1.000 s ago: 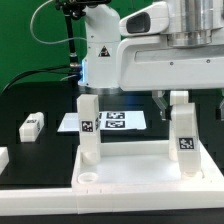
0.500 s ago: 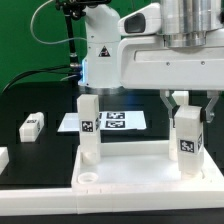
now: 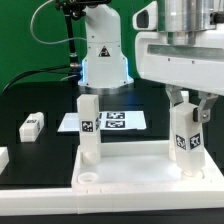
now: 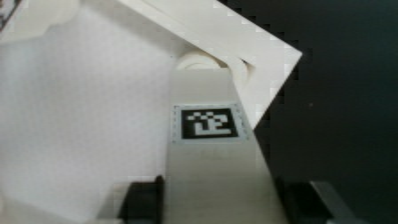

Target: Assemble desk

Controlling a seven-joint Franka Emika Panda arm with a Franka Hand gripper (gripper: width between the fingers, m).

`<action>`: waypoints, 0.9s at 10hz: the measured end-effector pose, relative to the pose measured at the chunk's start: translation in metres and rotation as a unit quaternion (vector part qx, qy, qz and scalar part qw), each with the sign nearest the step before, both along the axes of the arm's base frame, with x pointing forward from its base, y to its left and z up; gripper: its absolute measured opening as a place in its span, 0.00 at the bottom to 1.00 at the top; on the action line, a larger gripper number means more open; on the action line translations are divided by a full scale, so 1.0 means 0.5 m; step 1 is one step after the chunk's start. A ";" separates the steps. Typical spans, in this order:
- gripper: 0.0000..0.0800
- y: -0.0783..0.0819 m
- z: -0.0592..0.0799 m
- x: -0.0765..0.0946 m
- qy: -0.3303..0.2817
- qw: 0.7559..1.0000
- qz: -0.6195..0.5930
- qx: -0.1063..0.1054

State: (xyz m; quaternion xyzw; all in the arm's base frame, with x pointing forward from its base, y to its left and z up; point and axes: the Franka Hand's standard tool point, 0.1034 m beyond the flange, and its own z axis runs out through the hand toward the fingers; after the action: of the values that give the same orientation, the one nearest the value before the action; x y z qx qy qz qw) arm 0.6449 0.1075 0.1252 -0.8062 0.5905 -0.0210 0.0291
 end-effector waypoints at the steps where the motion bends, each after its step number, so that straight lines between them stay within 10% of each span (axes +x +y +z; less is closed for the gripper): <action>1: 0.36 0.006 0.000 -0.001 -0.001 0.999 -0.048 0.003; 9: 0.36 0.050 -0.006 -0.006 -0.008 0.967 -0.251 0.031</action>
Offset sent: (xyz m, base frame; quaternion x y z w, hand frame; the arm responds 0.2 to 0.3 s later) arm 0.0044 0.0142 -0.0124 0.0340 0.0157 0.1897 0.9811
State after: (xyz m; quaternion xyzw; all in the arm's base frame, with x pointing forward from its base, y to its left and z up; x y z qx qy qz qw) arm 0.6421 0.1323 0.1221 -0.6306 0.7742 -0.0151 0.0527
